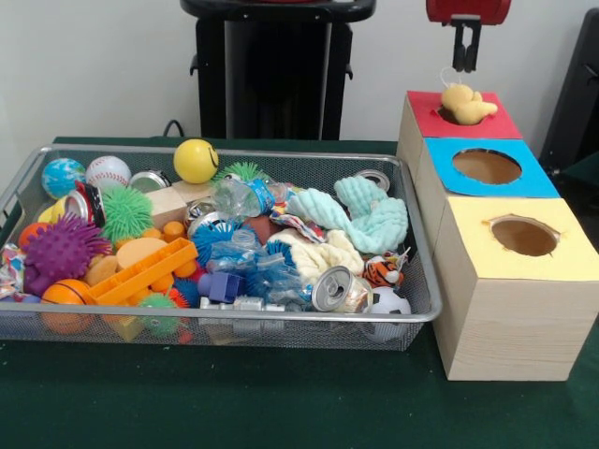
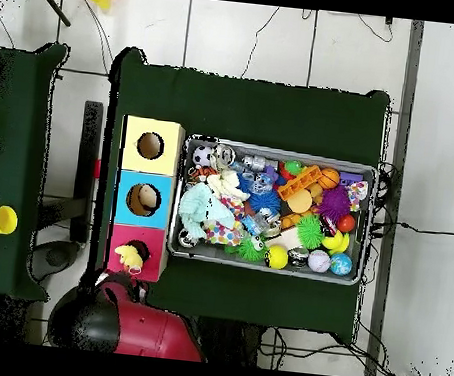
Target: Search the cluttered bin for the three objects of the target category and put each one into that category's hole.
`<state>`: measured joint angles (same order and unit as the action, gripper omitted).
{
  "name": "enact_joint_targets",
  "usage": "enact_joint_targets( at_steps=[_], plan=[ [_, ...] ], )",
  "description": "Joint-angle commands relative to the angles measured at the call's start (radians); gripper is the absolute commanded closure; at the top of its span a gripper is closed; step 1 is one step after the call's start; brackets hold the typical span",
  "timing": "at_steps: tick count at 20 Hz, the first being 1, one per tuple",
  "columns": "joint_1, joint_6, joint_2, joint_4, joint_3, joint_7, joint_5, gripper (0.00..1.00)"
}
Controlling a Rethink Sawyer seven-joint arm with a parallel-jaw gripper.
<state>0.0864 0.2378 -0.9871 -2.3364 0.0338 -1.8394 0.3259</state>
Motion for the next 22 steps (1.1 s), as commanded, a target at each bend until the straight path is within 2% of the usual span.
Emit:
enact_joint_targets(
  at_steps=[1, 11, 16, 22],
  plan=[
    [-0.014, -0.059, 0.043, 0.005, 0.062, -0.186, 0.011, 1.0],
    [-0.035, -0.194, 0.179, 0.061, 0.087, -0.186, -0.009, 1.0],
    [-0.018, -0.192, 0.184, 0.072, 0.075, -0.186, 0.003, 1.0],
    [0.004, -0.154, 0.156, 0.073, 0.056, -0.189, 0.018, 1.0]
  ],
)
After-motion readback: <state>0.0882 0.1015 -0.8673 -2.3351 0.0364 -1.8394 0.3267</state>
